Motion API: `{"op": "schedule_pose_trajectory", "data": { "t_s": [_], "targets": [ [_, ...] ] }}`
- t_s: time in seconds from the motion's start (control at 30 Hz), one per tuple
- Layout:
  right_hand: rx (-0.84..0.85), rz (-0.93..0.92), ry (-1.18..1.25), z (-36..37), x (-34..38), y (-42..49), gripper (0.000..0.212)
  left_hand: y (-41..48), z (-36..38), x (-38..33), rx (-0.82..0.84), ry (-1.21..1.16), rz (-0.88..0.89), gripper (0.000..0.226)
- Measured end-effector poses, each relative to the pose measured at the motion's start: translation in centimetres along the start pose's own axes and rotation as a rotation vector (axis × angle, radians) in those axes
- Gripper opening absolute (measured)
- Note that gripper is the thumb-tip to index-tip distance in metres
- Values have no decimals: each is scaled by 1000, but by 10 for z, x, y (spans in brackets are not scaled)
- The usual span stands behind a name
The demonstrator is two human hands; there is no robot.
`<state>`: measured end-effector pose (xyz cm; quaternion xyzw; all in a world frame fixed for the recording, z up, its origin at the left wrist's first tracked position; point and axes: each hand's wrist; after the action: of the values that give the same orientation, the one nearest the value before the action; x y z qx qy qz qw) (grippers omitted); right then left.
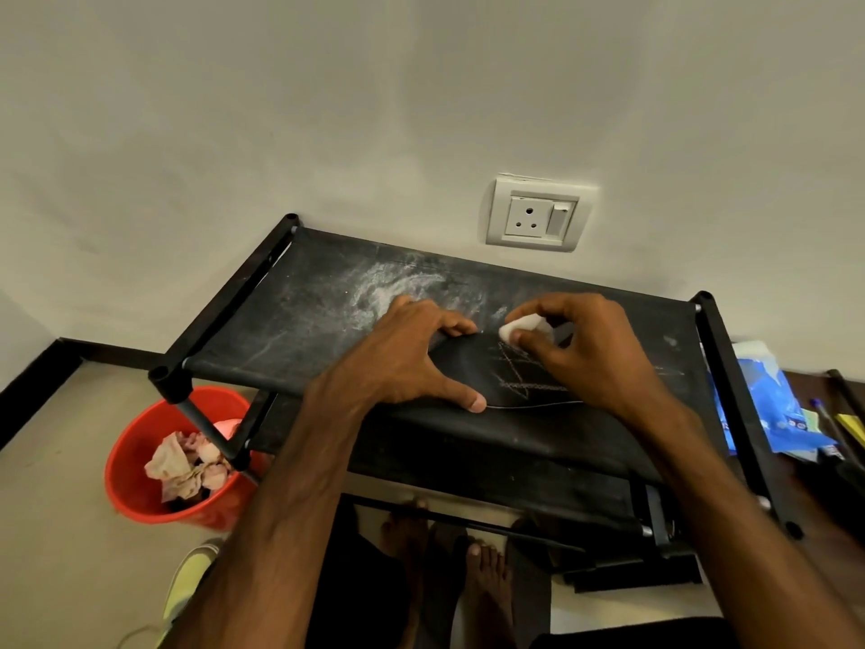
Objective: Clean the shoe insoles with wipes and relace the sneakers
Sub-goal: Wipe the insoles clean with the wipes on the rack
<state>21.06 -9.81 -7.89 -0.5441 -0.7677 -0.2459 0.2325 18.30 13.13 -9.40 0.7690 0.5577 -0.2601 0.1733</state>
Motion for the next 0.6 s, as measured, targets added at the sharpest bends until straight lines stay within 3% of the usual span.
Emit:
{"op": "schedule_pose_trajectory", "data": {
  "t_s": [0.3,0.5,0.6],
  "targets": [
    [80,-102,-225,34,21,19,13,1,1,2,15,9,-5,90],
    [272,-159,-215,30,31,9,11,3,4,5,-8,-12,-13,90],
    [178,-153,-290,31,30,13,12,3,4,6,-19,-21,-15,88]
  ]
}}
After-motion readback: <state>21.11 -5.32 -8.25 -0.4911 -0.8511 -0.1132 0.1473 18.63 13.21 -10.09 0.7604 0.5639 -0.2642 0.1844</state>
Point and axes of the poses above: each hand's wrist, its own y-axis towards the middle knuckle, its own z-axis out of the palm, x = y × z, and after that the axes turned 4 degrees about z, right-handed
